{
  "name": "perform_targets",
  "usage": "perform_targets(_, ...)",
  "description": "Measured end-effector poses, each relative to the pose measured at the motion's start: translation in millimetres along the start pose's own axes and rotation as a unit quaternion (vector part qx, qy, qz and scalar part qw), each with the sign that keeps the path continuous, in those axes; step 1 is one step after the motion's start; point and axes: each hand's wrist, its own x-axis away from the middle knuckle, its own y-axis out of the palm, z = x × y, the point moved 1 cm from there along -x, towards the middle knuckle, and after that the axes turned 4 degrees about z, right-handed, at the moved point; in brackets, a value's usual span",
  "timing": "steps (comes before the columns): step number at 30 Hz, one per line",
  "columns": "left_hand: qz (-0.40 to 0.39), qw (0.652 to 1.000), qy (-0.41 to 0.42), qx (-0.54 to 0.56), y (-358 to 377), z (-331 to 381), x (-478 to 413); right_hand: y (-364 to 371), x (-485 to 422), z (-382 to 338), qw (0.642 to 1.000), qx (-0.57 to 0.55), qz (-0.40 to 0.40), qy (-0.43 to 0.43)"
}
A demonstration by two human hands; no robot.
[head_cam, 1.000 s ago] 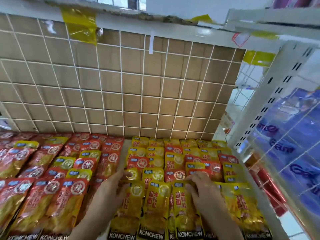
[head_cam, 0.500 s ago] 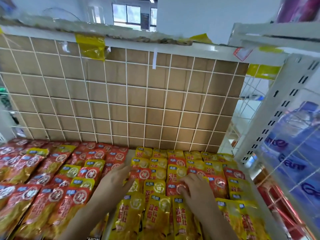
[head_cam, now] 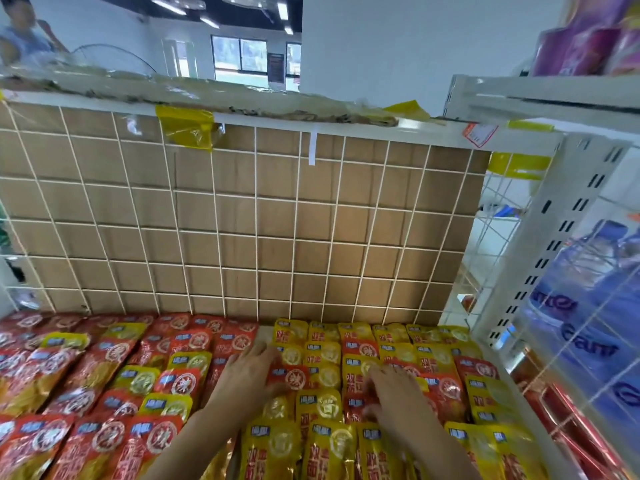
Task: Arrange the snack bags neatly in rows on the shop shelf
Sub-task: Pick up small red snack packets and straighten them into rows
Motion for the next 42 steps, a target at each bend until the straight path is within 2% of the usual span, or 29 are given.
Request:
perform_targets(6, -0.027, 0.998, -0.007, 0.057, -1, -3, -17, 0, -5, -2, 1.0, -0.005, 0.011, 0.006)
perform_targets(13, -0.057, 0.995, 0.01, 0.081, -4, -1, -22, -15, -4, 0, 0.989, -0.113, 0.085, 0.05)
perform_targets(23, 0.054, 0.975, -0.017, 0.213, -20, 0, -37, -36, -6, 6, 0.949, -0.192, 0.241, 0.067)
perform_targets(29, 0.14, 0.937, -0.038, 0.317, -42, 3, -46, -53, -1, 8, 0.908, -0.253, 0.332, 0.039)
perform_targets(34, 0.202, 0.887, -0.014, 0.415, -64, 17, -39, -67, 12, 11, 0.916, -0.21, 0.343, -0.009)
perform_targets(38, 0.233, 0.839, 0.012, 0.491, -83, 28, -23, -80, 29, 14, 0.895, -0.226, 0.383, -0.029)
perform_targets(40, 0.234, 0.833, 0.028, 0.5, -90, 34, -12, -85, 37, 17, 0.886, -0.243, 0.393, -0.038)
perform_targets(42, 0.248, 0.845, 0.044, 0.471, -92, 36, 0, -86, 45, 21, 0.884, -0.251, 0.393, -0.042)
